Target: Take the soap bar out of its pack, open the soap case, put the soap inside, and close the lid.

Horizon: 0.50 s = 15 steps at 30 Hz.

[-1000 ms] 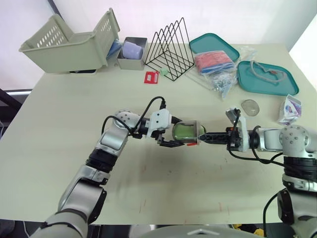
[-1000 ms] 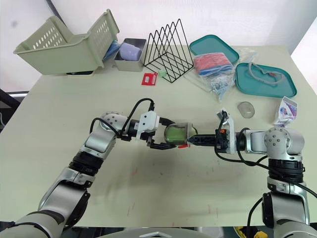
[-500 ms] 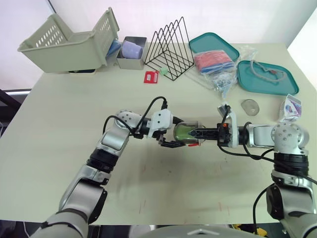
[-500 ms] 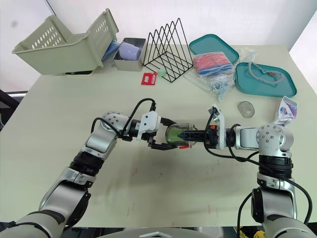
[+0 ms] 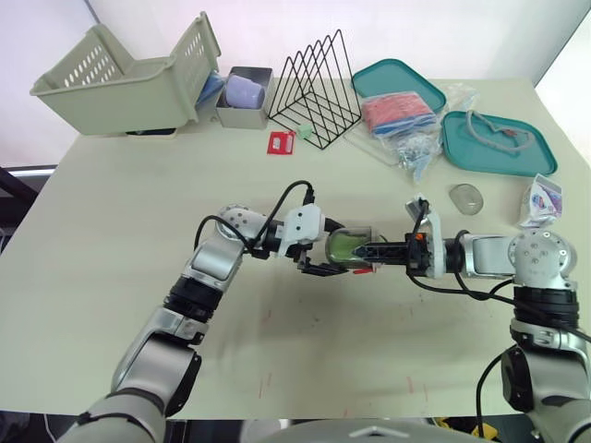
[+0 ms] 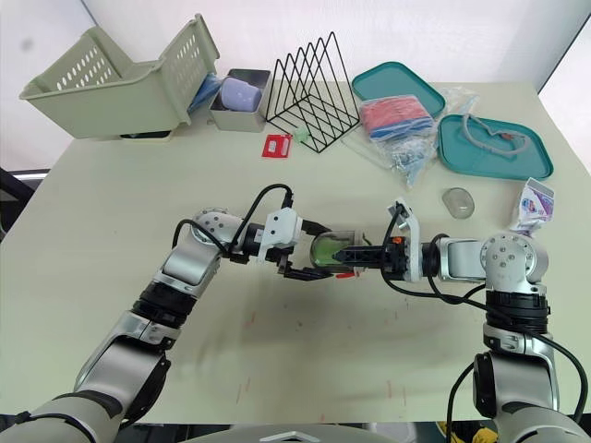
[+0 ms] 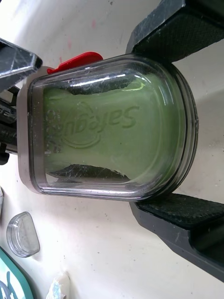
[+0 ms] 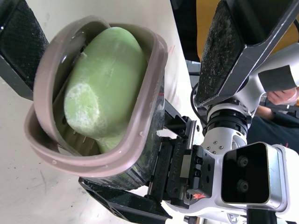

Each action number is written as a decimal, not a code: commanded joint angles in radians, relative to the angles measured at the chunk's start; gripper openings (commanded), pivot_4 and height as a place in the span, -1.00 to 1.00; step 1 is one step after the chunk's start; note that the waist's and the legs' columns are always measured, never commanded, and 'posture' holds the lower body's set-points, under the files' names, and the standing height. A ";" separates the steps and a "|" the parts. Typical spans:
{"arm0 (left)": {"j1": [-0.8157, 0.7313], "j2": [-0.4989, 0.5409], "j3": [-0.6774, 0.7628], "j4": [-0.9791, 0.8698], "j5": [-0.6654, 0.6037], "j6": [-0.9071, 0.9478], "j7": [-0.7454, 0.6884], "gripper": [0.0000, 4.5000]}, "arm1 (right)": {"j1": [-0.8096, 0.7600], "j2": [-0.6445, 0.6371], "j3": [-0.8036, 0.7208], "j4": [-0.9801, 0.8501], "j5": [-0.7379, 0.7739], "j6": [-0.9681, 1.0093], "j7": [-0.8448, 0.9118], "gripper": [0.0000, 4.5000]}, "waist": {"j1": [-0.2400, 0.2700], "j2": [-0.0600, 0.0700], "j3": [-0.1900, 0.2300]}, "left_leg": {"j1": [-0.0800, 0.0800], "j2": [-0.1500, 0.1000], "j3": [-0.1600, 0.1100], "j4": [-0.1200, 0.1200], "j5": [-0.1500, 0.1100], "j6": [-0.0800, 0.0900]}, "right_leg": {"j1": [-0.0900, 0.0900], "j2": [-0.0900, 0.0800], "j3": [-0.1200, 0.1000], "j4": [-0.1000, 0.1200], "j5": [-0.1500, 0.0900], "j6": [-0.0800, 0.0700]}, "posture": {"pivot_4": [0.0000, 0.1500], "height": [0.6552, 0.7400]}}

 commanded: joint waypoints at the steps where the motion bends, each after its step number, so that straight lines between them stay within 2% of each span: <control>1: -0.021 -0.004 0.010 -0.026 -0.013 -0.009 0.008 0.52 | -0.003 -0.002 -0.015 -0.016 0.019 0.006 -0.009 0.98 | 0.000 0.000 0.000 | 0.000 0.000 0.000 0.000 0.000 0.000 | 0.000 0.000 0.000 0.000 0.000 0.000 | 1.00 1.00; 5: -0.021 -0.002 0.007 -0.025 -0.013 -0.011 0.009 0.52 | -0.007 0.001 -0.018 -0.006 0.016 0.006 -0.015 0.98 | 0.000 0.000 0.000 | 0.000 0.000 0.000 0.000 0.000 0.000 | 0.000 0.000 0.000 0.000 0.000 0.000 | 1.00 1.00; 6: -0.021 -0.002 0.006 -0.026 -0.014 -0.011 0.010 0.52 | -0.009 0.006 -0.023 0.000 0.012 0.006 -0.020 0.81 | 0.000 0.000 0.000 | 0.000 0.000 0.000 0.000 0.000 0.000 | 0.000 0.000 0.000 0.000 0.000 0.000 | 1.00 1.00; 7: -0.021 -0.003 0.005 -0.026 -0.014 -0.011 0.011 0.52 | -0.011 0.009 -0.026 0.005 0.010 0.006 -0.023 0.76 | 0.000 0.000 0.000 | 0.000 0.000 0.000 0.000 0.000 0.000 | 0.000 0.000 0.000 0.000 0.000 0.000 | 1.00 1.00; 8: -0.021 -0.003 0.004 -0.027 -0.014 -0.010 0.011 0.52 | -0.011 0.010 -0.027 0.008 0.009 0.006 -0.025 0.56 | 0.000 0.000 0.000 | 0.000 0.000 0.000 0.000 0.000 0.000 | 0.000 0.000 0.000 0.000 0.000 0.000 | 1.00 1.00; 9: -0.021 -0.003 0.004 -0.027 -0.014 -0.010 0.011 0.52 | -0.011 0.011 -0.028 0.010 0.007 0.006 -0.027 0.50 | 0.000 0.000 0.000 | 0.000 0.000 0.000 0.000 0.000 0.000 | 0.000 0.000 0.000 0.000 0.000 0.000 | 1.00 1.00; 10: -0.021 -0.004 0.003 -0.028 -0.014 -0.011 0.011 0.52 | -0.011 0.011 -0.028 0.011 0.007 0.006 -0.027 0.24 | 0.000 0.000 0.000 | 0.000 0.000 0.000 0.000 0.000 0.000 | 0.000 0.000 0.000 0.000 0.000 0.000 | 1.00 1.00; 12: -0.021 -0.003 0.002 -0.028 -0.014 -0.013 0.014 0.52 | -0.009 0.008 -0.025 0.010 0.007 0.006 -0.025 -0.03 | 0.001 0.000 0.000 | 0.000 0.000 0.000 0.000 0.000 0.000 | 0.000 0.000 0.000 0.000 0.000 0.000 | 1.00 1.00; 15: -0.023 -0.002 0.002 -0.023 -0.014 -0.019 0.019 0.52 | -0.008 0.004 -0.024 0.010 0.003 0.005 -0.020 -0.03 | 0.000 0.000 0.000 | 0.000 0.000 0.000 0.000 0.000 0.000 | 0.000 0.000 0.000 0.000 0.000 0.000 | 1.00 1.00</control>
